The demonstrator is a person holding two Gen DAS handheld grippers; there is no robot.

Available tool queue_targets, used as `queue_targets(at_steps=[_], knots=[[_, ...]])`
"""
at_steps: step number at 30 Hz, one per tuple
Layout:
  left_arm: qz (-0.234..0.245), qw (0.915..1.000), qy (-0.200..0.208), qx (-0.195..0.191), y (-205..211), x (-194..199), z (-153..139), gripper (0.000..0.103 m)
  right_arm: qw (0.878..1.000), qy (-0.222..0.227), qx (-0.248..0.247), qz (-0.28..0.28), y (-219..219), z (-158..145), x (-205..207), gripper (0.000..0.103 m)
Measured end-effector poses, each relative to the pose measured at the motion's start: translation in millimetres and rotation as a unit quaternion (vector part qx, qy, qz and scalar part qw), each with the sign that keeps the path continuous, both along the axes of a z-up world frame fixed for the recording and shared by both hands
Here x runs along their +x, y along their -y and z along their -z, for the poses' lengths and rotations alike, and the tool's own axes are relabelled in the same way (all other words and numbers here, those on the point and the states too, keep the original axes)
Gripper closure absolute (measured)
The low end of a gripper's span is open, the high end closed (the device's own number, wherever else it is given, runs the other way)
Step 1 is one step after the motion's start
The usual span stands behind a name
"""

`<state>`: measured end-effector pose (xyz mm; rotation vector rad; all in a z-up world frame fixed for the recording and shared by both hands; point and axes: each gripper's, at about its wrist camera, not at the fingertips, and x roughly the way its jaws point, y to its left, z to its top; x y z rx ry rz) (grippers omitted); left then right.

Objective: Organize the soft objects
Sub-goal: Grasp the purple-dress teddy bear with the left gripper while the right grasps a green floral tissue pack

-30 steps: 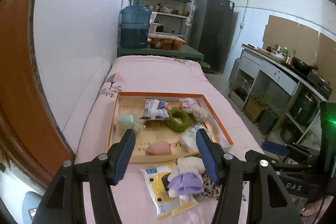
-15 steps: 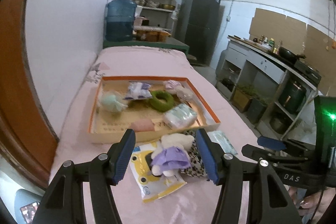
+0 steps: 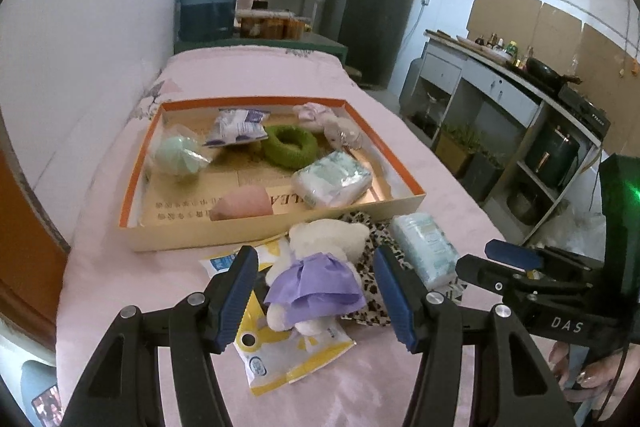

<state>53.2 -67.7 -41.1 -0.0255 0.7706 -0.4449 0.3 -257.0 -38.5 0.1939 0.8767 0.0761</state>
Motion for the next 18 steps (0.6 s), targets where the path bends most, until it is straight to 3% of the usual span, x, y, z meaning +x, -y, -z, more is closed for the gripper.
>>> queue_targets(at_steps=[18], knots=[[0.006,0.9992,-0.041,0.001,5.7,21.3,30.0,0.043,1.000,-0.024,0.000,0.006,6.5,24.3,29.4,0.038]])
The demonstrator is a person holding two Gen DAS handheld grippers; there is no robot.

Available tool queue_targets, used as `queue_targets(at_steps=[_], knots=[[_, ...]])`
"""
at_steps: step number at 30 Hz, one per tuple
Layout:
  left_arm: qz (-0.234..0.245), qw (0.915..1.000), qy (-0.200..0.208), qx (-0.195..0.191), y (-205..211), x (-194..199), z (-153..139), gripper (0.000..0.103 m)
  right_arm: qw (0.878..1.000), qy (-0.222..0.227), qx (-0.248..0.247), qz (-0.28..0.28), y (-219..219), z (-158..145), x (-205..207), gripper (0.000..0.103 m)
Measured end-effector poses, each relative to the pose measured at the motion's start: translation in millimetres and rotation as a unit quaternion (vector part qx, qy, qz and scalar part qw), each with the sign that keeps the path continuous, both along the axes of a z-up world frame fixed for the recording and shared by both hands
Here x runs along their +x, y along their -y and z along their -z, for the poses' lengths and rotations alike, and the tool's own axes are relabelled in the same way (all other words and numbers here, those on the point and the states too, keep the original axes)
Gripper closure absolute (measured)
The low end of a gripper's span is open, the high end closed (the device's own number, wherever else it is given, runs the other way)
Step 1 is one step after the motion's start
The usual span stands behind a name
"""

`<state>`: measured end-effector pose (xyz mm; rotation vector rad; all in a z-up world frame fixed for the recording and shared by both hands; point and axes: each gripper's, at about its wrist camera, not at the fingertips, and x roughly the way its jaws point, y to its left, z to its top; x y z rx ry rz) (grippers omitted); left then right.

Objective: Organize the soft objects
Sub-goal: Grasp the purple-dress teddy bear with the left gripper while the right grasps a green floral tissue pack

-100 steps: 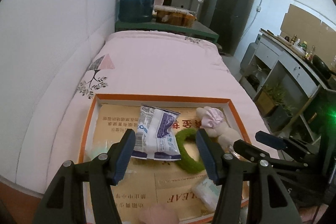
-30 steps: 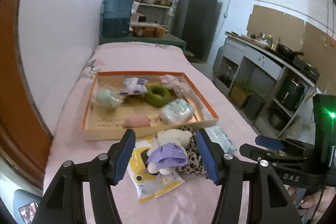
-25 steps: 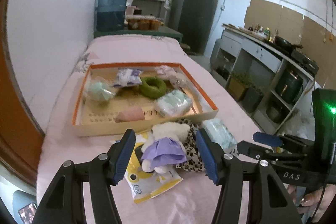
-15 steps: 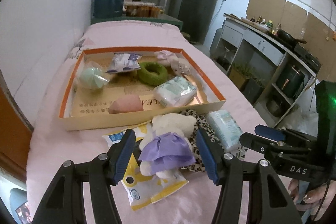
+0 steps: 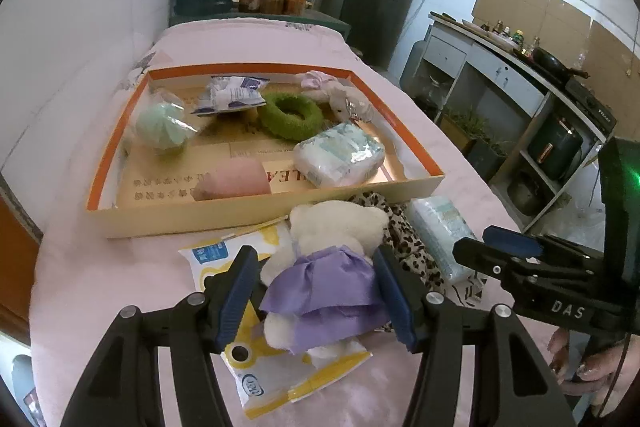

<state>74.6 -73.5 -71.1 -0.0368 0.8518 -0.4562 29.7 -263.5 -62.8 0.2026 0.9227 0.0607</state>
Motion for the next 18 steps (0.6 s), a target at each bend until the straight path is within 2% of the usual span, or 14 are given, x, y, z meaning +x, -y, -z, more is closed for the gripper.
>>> queue_targets(at_steps=[7,14,18], knots=[[0.004,0.9999,-0.013,0.000,0.6,0.6,11.1,0.043,1.000,-0.012,0.000,0.003,0.6,10.7,5.8,0.038],[0.000,0.9995,-0.022,-0.023,-6.1,0.4,13.7,0.043,1.000,-0.017,0.009,-0.006,-0.1,15.7,5.8,0.039],[0.001,0.9992,-0.024,-0.031,-8.8,1.0,13.8,0.044,1.000,-0.025,0.013,-0.012,-1.8,19.3,4.5,0.048]])
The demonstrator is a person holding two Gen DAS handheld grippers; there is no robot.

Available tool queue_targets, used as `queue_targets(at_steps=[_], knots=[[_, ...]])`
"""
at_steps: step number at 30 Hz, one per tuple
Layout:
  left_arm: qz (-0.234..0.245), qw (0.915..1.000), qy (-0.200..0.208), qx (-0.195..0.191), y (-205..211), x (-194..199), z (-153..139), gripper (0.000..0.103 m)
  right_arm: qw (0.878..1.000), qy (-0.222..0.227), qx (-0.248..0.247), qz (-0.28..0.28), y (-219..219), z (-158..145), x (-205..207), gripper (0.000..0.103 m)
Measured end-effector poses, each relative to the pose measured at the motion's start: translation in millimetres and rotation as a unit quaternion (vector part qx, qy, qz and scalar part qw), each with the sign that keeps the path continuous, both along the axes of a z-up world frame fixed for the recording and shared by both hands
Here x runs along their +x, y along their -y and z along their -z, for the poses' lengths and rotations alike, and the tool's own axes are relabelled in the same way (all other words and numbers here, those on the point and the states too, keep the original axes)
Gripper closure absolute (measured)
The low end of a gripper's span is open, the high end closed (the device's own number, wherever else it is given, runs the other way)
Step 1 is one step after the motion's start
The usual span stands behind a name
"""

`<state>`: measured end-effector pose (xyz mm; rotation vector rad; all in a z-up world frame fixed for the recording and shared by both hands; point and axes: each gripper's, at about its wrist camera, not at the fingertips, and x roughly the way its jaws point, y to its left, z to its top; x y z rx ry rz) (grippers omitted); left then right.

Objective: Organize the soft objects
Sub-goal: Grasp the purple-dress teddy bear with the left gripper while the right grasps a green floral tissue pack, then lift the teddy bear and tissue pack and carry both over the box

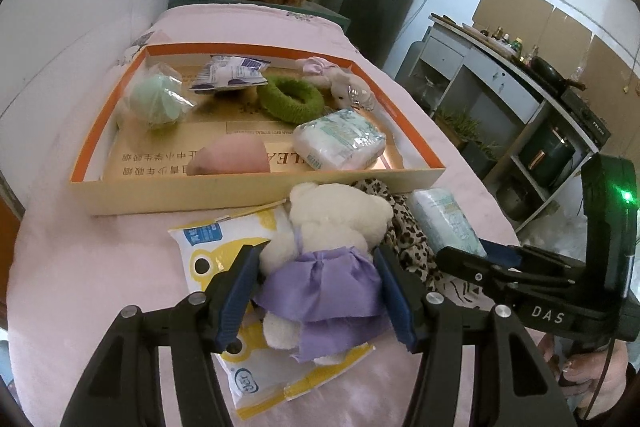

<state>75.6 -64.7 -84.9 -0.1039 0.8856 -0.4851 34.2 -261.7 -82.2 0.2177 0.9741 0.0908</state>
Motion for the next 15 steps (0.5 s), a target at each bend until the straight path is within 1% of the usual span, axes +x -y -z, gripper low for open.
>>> queue_targets(at_steps=[2,7,15], knots=[[0.000,1.0000,0.001,-0.001,-0.4,-1.0,0.1,0.045,1.000,0.002,-0.001,0.001,0.1,-0.6,-1.6,0.051],[-0.003,1.0000,0.006,0.003,0.0,-5.0,0.3,0.054,1.000,0.003,-0.003,0.002,-0.2,-2.1,-4.5,0.054],[-0.011,0.9997,0.003,-0.022,-7.2,-9.9,-1.6,0.059,1.000,0.010,-0.001,0.003,0.7,-9.2,-12.2,0.054]])
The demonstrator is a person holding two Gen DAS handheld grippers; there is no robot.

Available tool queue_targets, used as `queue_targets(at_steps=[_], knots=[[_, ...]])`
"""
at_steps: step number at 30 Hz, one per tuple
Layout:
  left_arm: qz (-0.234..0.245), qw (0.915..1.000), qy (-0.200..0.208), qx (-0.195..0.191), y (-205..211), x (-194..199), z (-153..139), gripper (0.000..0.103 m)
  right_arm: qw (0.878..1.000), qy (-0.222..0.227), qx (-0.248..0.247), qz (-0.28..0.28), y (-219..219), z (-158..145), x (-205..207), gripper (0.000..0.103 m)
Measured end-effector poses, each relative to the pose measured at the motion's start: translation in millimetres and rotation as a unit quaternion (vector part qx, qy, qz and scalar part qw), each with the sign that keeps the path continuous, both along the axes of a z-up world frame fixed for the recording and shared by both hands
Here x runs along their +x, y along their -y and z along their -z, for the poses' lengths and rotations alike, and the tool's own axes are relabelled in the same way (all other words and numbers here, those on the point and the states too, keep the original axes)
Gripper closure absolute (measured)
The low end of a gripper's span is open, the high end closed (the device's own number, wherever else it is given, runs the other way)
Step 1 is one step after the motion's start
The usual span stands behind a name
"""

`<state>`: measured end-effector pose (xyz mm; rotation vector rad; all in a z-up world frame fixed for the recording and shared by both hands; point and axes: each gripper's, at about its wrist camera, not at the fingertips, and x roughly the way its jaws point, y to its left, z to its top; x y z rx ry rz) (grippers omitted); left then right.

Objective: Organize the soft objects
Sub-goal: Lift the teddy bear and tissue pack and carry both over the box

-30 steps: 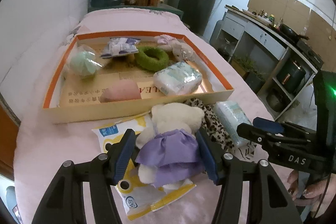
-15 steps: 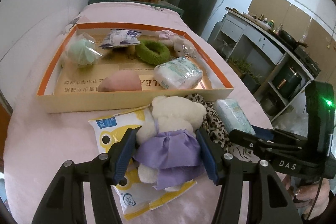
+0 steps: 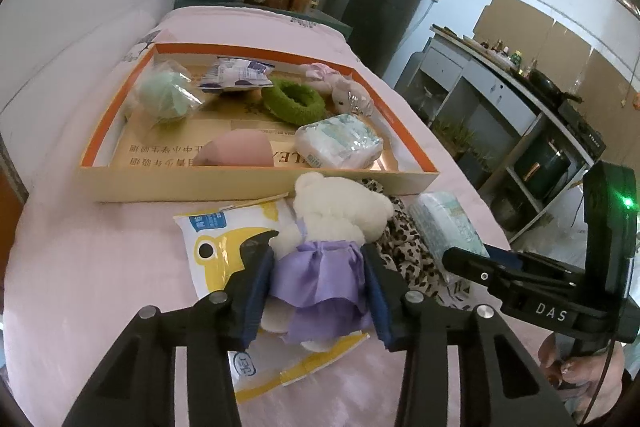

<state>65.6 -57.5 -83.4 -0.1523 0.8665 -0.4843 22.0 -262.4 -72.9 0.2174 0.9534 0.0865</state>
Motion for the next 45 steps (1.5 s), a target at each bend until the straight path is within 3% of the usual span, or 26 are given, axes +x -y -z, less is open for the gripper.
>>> queue_targets(at_steps=[3,27,45], knots=[[-0.002,1.0000,0.007,-0.004,-1.9,-3.3,-4.1,0.064,1.000,0.004,0.001,-0.002,-1.8,-3.9,-2.3,0.055],[-0.016,0.9965,0.070,-0.044,-21.2,-27.3,-62.8,0.064,0.998,0.059,-0.013,-0.024,-21.5,-54.0,-24.2,0.055],[-0.077,0.9921,0.089,-0.044,-43.4,-2.0,-89.0,0.064,0.995,0.084,-0.017,-0.051,-39.1,-79.4,-0.3,0.055]])
